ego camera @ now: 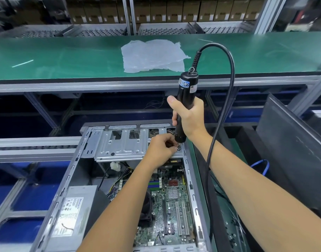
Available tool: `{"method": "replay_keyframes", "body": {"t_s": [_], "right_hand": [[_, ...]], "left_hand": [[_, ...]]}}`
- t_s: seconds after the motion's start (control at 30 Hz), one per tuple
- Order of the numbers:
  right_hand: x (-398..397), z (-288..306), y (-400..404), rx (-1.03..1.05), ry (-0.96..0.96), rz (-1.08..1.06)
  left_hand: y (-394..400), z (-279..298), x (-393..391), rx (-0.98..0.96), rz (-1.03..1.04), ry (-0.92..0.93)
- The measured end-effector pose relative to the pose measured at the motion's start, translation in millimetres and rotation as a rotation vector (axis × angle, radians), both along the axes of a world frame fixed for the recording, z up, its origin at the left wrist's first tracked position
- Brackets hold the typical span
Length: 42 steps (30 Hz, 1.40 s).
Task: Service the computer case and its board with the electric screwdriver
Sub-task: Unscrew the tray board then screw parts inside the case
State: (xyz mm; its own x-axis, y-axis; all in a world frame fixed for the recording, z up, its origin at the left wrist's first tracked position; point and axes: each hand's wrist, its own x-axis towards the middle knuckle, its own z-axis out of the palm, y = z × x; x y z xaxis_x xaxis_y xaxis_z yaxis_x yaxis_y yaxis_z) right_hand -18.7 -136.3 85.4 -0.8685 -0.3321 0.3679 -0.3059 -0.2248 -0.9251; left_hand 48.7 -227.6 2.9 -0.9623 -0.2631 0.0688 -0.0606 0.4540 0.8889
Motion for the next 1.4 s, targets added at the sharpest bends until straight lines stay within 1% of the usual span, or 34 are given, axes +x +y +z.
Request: {"method": "replay_keyframes", "body": {"t_s": [0.37, 0.6, 0.67, 0.8, 0.9, 1.1, 1.17, 1.27, 1.33, 1.4], "right_hand": [[2, -3, 1, 0.033, 0.017, 0.052], [0, -2, 5, 0.009, 0.021, 0.128], [0, 0, 6, -0.006, 0.025, 0.116], [-3, 16, 10, -0.113, 0.014, 0.087], [-7, 28, 21, -0.167, -0.010, 0.062], [-3, 33, 55, -0.144, -0.072, 0.001], [-2, 34, 70, -0.146, -0.098, -0.007], [-1, 35, 100, -0.133, -0.136, -0.027], [-2, 33, 123, -0.114, -0.181, -0.049], [-2, 31, 145, -0.106, -0.269, -0.044]], "left_hand": [[0, 3, 2, 0.000, -0.020, 0.025], [1, 3, 0, -0.031, -0.010, -0.030], [1, 2, -2, -0.061, -0.005, -0.059], [2, 3, -2, -0.116, -0.012, -0.068], [6, 3, -3, -0.119, 0.005, -0.065], [15, 13, -5, -0.110, 0.090, -0.131], [20, 14, -2, -0.107, 0.133, -0.100], [37, 21, -1, -0.008, 0.176, 0.061], [58, 30, -9, 0.028, 0.133, 0.135], [84, 38, -18, 0.010, 0.030, 0.164]]}}
